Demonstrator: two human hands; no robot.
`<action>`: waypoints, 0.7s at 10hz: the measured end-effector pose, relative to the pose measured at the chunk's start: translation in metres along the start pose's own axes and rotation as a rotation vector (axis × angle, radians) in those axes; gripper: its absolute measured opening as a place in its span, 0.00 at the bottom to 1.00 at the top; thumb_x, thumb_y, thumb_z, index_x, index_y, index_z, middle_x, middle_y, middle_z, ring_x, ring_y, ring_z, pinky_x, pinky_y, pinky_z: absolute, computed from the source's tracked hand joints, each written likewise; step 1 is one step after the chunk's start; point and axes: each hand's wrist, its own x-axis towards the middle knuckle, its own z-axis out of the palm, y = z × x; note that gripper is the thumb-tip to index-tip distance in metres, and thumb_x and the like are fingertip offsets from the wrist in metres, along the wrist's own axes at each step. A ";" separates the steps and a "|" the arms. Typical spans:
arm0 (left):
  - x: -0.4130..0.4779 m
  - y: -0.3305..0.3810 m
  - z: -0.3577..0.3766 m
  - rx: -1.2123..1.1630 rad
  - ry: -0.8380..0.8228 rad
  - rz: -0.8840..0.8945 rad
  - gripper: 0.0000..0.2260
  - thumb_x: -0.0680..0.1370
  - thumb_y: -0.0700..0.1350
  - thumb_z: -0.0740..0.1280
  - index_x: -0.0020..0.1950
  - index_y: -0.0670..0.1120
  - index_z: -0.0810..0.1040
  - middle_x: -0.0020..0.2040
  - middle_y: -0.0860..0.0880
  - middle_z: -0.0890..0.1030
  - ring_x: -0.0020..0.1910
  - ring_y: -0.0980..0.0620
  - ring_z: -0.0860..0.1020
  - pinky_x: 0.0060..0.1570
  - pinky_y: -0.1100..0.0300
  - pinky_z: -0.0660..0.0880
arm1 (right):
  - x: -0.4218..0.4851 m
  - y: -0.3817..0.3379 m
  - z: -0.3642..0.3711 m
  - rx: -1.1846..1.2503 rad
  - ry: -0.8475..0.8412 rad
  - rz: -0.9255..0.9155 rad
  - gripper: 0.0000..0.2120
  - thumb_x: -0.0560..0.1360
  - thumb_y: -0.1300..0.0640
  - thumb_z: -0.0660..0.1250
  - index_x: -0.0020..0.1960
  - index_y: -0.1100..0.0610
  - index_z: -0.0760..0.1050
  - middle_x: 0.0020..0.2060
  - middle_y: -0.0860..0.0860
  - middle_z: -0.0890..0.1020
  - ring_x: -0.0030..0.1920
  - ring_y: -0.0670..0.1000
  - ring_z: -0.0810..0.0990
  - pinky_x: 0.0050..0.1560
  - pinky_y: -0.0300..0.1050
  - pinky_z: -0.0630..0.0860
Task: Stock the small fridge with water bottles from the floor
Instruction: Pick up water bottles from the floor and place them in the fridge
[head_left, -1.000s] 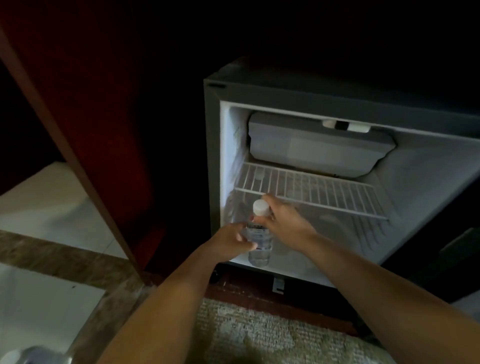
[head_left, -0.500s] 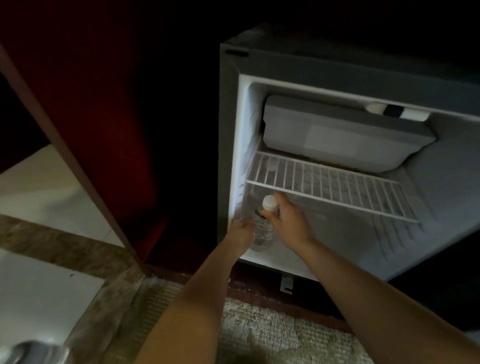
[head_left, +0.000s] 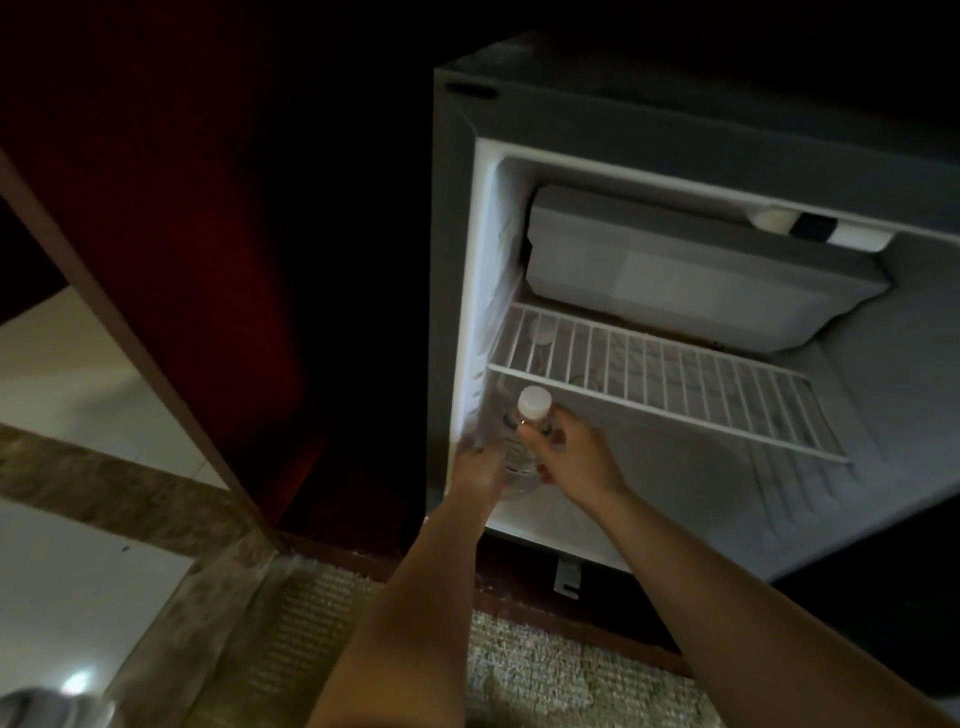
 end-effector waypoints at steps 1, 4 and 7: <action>0.003 0.000 0.005 -0.023 -0.009 -0.009 0.17 0.72 0.47 0.63 0.58 0.42 0.76 0.51 0.42 0.81 0.50 0.43 0.80 0.48 0.56 0.74 | 0.010 0.003 0.004 0.029 0.039 0.018 0.22 0.69 0.38 0.67 0.57 0.50 0.75 0.45 0.54 0.81 0.45 0.59 0.81 0.47 0.61 0.80; 0.019 0.003 0.014 0.053 0.044 0.039 0.16 0.81 0.41 0.53 0.64 0.36 0.74 0.64 0.36 0.75 0.65 0.40 0.72 0.65 0.51 0.71 | 0.051 0.012 0.015 0.139 0.142 0.128 0.29 0.58 0.27 0.65 0.41 0.51 0.80 0.39 0.53 0.85 0.43 0.57 0.84 0.47 0.58 0.81; 0.023 0.008 0.013 0.076 -0.028 0.031 0.18 0.82 0.42 0.54 0.73 0.43 0.64 0.72 0.43 0.68 0.71 0.45 0.67 0.69 0.52 0.65 | 0.055 0.002 0.016 0.199 0.140 0.148 0.24 0.63 0.32 0.69 0.42 0.52 0.79 0.37 0.55 0.85 0.41 0.57 0.85 0.49 0.59 0.80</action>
